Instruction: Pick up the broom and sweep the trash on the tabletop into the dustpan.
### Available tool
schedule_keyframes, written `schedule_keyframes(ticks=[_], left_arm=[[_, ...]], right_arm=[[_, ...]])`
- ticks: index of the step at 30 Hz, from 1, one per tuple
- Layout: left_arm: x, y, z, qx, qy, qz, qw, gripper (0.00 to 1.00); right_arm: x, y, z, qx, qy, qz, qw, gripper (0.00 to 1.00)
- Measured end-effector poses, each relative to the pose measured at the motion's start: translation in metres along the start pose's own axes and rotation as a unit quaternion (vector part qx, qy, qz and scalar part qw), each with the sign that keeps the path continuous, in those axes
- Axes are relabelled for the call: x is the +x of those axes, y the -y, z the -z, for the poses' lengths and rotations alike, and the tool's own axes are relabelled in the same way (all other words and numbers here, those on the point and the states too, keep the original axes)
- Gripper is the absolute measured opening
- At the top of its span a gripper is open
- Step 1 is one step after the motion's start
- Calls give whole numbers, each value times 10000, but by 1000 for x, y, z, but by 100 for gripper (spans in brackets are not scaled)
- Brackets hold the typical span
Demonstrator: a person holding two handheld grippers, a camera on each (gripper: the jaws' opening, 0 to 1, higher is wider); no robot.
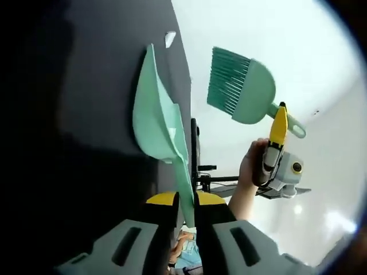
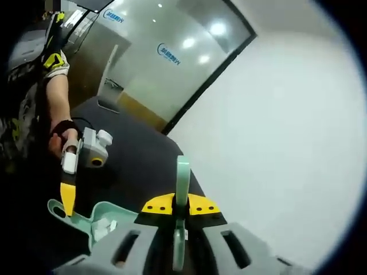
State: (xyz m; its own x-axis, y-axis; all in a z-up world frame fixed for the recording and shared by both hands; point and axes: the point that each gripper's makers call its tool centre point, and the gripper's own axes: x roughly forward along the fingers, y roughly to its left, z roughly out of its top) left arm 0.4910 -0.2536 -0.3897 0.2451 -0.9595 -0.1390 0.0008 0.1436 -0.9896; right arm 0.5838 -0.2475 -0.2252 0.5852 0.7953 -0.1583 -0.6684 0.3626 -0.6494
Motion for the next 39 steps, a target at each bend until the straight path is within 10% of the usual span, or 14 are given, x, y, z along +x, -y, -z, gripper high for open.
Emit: schedule_keyframes(ticks=[39], left_arm=[[-14,-3,-38,-188,604,7,9980,9]], right_arm=[[-1,3,11,-37,-87,68,9999,5]])
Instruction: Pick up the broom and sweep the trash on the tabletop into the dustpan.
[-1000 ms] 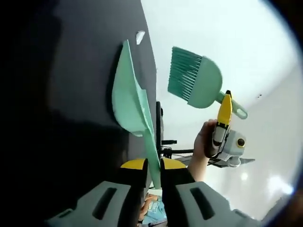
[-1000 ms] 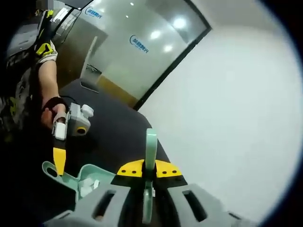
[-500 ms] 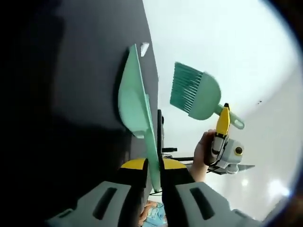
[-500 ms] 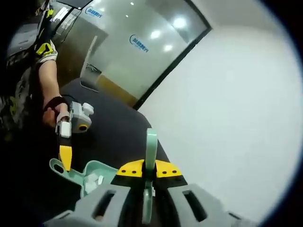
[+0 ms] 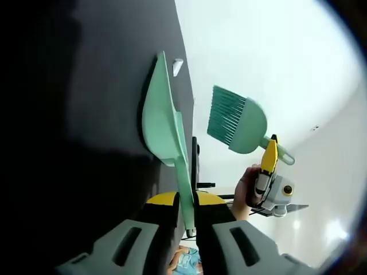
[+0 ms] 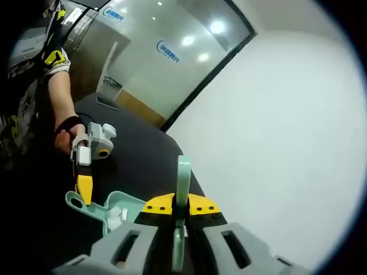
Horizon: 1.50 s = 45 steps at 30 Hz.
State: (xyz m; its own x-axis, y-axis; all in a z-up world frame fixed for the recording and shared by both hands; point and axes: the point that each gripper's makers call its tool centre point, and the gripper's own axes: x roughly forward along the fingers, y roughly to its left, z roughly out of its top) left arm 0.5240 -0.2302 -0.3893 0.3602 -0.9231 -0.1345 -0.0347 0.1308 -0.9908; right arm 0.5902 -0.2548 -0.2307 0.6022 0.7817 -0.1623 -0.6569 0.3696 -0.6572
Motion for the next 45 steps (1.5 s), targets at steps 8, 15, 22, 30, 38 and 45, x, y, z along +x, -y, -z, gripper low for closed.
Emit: schedule_keyframes(ticks=[8,15,22,30,38,45], left_arm=[[5,-2,-5,17,-57,-48,10000,9],[7,-2,-8,1,-77,-85,9999,9],[10,-3,-11,-13,-113,-94,9999,9],[11,-2,-7,49,-247,-131,9996,9],[11,-4,-15,57,-369,-158,9992,9],[13,0,-20,24,-327,-148,9994,9]], right_arm=[[2,2,5,1,-45,39,10000,5],[7,3,12,-36,-95,30,9999,5],[11,11,22,-10,-112,61,9999,5],[24,34,25,11,-44,206,9998,4],[57,44,47,18,-154,73,9999,4],[78,42,70,91,-308,2,9995,4]])
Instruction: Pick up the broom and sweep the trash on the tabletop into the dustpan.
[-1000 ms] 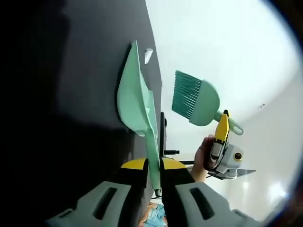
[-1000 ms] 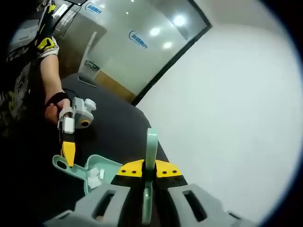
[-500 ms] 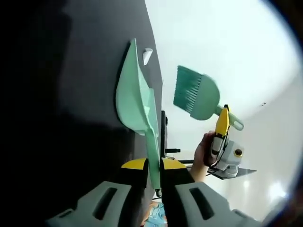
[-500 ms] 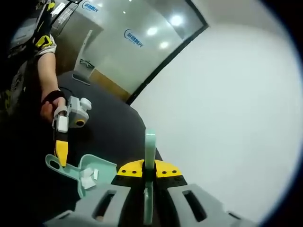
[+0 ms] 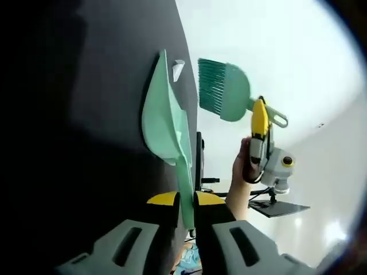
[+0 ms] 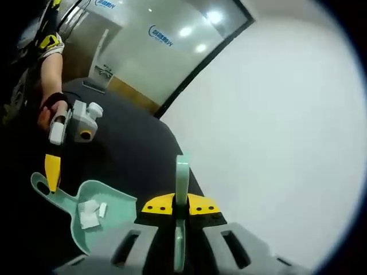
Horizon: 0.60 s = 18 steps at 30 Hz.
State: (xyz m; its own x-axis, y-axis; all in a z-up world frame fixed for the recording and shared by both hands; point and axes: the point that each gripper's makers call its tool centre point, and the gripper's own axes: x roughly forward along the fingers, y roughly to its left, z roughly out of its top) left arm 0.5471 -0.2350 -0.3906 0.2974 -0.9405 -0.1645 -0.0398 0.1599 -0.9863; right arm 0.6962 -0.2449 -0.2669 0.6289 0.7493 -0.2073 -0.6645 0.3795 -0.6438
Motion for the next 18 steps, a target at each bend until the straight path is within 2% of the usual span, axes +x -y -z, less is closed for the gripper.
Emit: schedule_keyframes(ticks=[5,11,18], left_arm=[[3,2,-3,-51,-1,4,10000,9],[5,1,-6,-78,46,-9,10000,9],[7,-1,-6,-118,42,-23,9999,9]], right_arm=[[8,7,11,-30,-83,-30,10000,4],[21,14,23,105,39,76,9999,4],[31,6,39,155,-6,78,9998,4]])
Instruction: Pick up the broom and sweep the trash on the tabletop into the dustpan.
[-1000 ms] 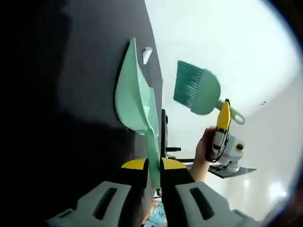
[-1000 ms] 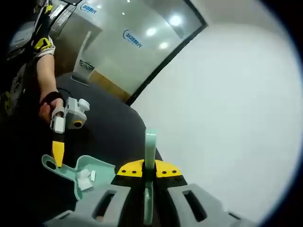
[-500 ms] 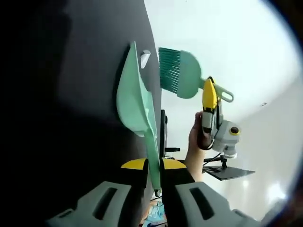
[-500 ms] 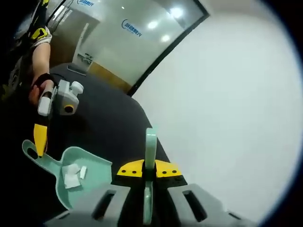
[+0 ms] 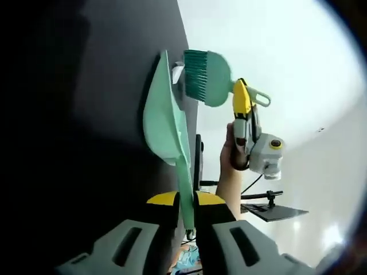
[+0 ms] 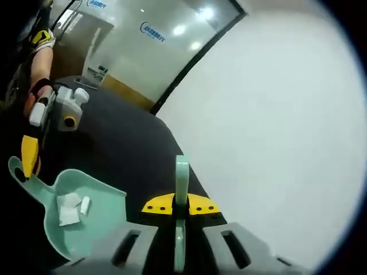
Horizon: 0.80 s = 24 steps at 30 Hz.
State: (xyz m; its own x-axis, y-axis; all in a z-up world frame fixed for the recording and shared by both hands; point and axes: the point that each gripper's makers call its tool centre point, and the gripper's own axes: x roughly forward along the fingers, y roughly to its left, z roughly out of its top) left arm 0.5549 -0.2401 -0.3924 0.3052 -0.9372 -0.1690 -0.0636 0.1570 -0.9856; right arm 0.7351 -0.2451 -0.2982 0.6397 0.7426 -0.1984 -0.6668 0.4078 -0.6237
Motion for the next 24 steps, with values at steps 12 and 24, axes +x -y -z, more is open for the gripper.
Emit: schedule_keyframes(ticks=[12,24], left_arm=[[-2,-2,-1,13,-27,-8,10000,9],[-4,-3,-2,48,-17,5,10000,9]], right_arm=[[-18,-34,-13,32,-100,-505,9987,4],[-55,-71,-50,-80,89,-1038,9945,4]])
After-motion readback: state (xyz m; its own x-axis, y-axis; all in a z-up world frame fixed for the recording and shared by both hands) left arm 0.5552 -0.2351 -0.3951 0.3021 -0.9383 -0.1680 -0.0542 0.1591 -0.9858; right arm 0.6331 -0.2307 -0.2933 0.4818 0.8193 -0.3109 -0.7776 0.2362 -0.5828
